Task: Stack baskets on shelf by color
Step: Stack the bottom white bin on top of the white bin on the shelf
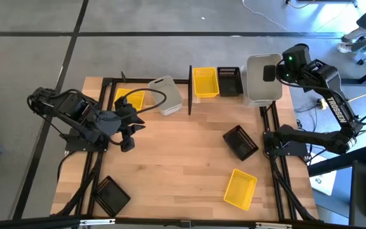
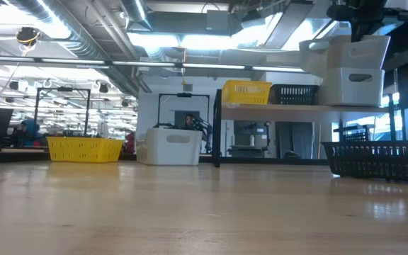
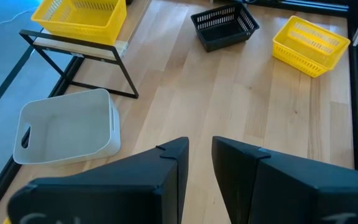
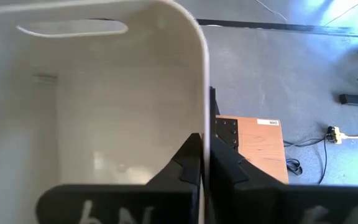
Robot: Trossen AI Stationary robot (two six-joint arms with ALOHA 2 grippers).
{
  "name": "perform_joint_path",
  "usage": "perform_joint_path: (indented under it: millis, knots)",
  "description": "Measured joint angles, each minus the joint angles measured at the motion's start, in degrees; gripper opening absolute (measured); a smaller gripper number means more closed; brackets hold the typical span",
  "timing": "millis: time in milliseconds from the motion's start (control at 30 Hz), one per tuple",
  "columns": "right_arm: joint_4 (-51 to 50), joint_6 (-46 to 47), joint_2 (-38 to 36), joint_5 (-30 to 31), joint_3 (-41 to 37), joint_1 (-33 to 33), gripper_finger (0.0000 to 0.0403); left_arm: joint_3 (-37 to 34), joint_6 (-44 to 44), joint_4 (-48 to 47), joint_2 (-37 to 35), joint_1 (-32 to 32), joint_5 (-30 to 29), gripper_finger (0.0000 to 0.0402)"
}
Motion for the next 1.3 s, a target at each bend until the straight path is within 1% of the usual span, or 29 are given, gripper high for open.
perform_joint_path:
  millis: [133,300,400,633,833,1300]
  knots:
    - [0.0,-0.02,0.0,0.0,0.0,0.0,0.0004,0.0,0.0,0.0,-0.01,0.0,0.0,0.0063]
    - [0.04,-0.09,0.0,0.0,0.0,0.0,0.0027,0.0,0.0,0.0,-0.01,0.0,0.0,0.0063]
    - [0.04,-0.14,0.0,0.02,0.0,0.0,0.0033,0.0,0.01,0.0,-0.01,-0.02,-0.01,0.0063]
    - [1.98,-0.58,0.0,1.01,0.04,0.0,0.0034,0.0,0.0,0.0,0.0,0.0,0.0,0.0063]
    - [2.49,-3.91,0.0,-2.38,0.04,0.0,0.0035,0.0,0.0,0.0,-0.01,-0.02,0.0,0.0063]
    - [2.34,-4.73,0.0,-2.51,0.04,0.0,0.0035,0.0,0.0,-0.01,-0.01,-0.01,-0.01,0.0063]
